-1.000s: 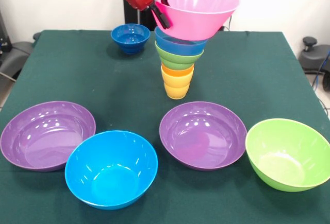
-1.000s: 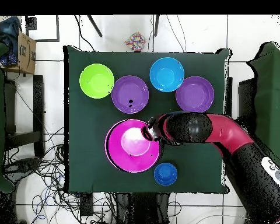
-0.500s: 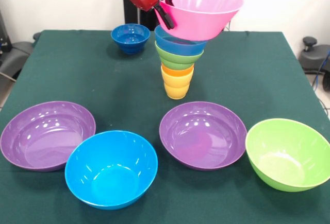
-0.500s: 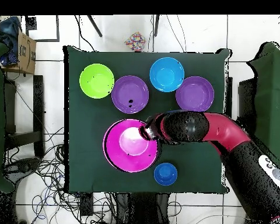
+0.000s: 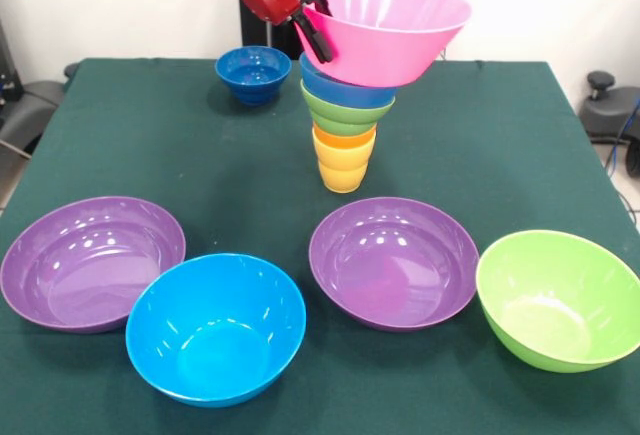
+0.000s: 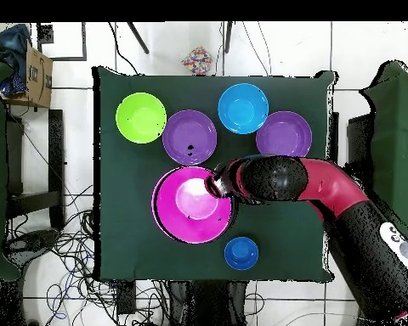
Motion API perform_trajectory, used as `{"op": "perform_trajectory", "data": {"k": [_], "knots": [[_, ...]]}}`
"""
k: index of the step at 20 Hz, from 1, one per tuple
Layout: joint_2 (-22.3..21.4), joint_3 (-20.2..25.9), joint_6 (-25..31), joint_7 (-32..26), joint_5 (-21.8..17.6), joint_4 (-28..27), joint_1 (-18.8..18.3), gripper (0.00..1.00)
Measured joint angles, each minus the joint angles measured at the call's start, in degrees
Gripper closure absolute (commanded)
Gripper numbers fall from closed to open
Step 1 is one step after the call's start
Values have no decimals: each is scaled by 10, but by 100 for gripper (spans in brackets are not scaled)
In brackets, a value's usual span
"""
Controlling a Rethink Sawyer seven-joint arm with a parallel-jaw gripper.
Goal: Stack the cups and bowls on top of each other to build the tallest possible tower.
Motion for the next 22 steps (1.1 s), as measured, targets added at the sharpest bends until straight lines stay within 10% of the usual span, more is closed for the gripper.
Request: {"op": "perform_trajectory", "data": {"k": [22], "knots": [[13,-1,0,0,0,-13,8,100]]}}
